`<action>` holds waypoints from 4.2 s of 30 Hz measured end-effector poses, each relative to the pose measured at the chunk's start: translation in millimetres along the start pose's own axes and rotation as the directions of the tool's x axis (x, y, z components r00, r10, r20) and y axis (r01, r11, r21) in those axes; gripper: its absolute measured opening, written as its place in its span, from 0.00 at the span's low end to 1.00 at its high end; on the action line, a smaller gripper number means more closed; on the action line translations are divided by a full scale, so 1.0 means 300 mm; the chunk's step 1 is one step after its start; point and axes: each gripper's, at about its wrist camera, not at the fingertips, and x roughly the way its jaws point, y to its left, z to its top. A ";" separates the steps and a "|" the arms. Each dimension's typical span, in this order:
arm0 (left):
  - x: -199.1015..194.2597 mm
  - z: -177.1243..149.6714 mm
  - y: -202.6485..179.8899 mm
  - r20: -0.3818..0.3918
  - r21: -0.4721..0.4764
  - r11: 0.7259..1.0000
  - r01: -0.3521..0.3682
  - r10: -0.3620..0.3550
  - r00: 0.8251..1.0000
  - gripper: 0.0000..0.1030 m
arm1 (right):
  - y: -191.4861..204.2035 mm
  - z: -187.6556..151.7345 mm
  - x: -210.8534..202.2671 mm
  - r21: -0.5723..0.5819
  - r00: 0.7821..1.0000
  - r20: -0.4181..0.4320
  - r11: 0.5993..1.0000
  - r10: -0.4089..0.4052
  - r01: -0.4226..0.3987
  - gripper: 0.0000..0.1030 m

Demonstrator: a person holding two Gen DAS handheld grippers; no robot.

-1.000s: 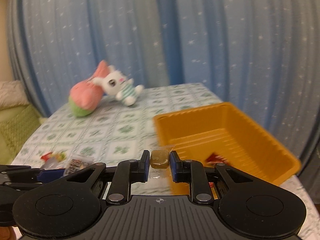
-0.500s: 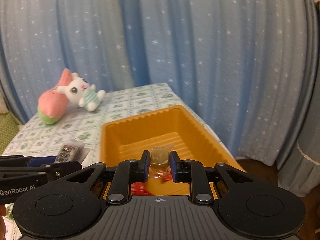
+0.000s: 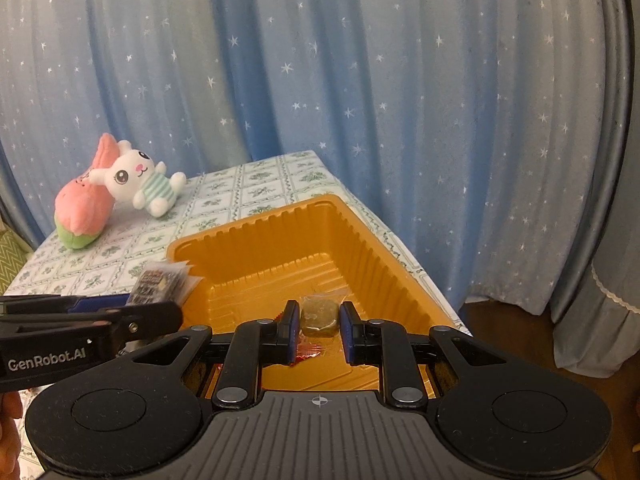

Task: Organize snacks
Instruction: 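Carry the packet and caramel to the orange tray and release both, then withdraw both open tools from the tray back over the snacks, then grasp the green-wrapped caramel with the left tool while the right tool grasps a red candy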

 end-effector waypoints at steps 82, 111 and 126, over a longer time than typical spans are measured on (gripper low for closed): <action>-0.232 -0.092 0.292 0.014 -0.032 0.973 -0.228 0.228 0.973 0.60 | 0.231 0.005 0.007 0.001 0.992 0.056 0.994 0.112 -0.112 0.55; -0.633 -0.497 0.629 -0.070 -0.125 0.890 -0.438 0.433 0.899 0.63 | 0.776 -0.119 0.059 -0.175 0.928 -0.097 0.912 0.360 -0.372 0.55; -0.500 -0.528 0.621 -0.165 -0.060 0.922 -0.382 0.369 0.915 0.43 | 0.840 -0.154 0.098 -0.204 0.917 -0.159 0.896 0.366 -0.394 0.55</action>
